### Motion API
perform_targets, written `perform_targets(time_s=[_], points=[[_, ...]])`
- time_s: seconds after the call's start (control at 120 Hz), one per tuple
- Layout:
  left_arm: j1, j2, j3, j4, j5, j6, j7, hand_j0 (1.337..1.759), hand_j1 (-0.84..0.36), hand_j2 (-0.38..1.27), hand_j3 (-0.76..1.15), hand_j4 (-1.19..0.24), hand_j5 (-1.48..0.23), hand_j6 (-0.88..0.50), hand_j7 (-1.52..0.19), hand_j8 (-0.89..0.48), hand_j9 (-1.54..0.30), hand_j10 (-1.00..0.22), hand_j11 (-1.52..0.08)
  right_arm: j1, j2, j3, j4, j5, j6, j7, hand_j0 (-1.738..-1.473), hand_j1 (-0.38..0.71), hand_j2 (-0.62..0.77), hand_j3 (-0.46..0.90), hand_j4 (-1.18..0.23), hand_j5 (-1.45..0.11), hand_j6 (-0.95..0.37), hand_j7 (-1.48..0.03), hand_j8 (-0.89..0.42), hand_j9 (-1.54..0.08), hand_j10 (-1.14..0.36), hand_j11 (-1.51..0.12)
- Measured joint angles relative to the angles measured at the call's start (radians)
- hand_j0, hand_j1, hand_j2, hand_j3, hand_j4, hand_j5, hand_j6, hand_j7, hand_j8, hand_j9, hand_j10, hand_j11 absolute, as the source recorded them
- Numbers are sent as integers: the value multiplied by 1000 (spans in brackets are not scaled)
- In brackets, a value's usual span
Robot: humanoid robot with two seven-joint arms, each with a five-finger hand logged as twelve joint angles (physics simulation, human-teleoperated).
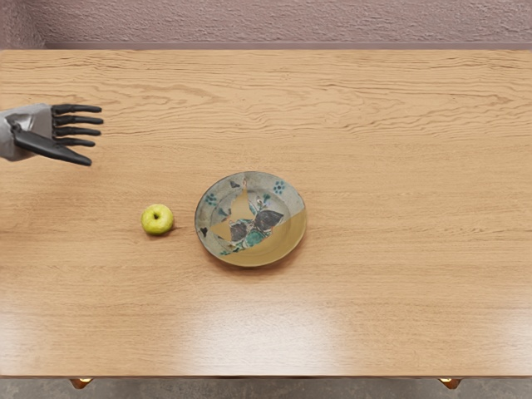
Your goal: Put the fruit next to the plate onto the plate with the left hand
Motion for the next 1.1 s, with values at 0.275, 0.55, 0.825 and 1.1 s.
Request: perform_targets(time_s=[0.275,0.55,0.825,1.1], points=[[-38,24,-1,-31,91,0,20,1658,57,51,0,-246,-319,-246,-319,-246,-318,-246,-318,2,0,3,0,0,0,3,-1658,-303,-7,0,-39,-50,-39,-50,-39,-50,-39,-50],[-208,127,222,-279,198,0,102,1658,55,51,0,-248,-320,-248,-320,-248,-320,-248,-320,-8,0,-3,-2,-1,0,-2,-1658,-303,-7,0,-39,-50,-39,-50,-39,-50,-39,-50],[-468,198,485,-493,178,16,189,1658,55,51,0,-249,-321,-249,-321,-249,-321,-248,-320,-10,0,-4,-2,-1,0,-3,-1658,-303,-7,0,-39,-50,-39,-50,-39,-50,-39,-50],[-813,189,965,-673,74,353,217,1658,55,51,0,-249,-321,-250,-321,-250,-321,-249,-321,-11,0,-4,-2,-1,0,-3,-1658,-303,-7,0,-39,-50,-39,-50,-39,-50,-39,-50]])
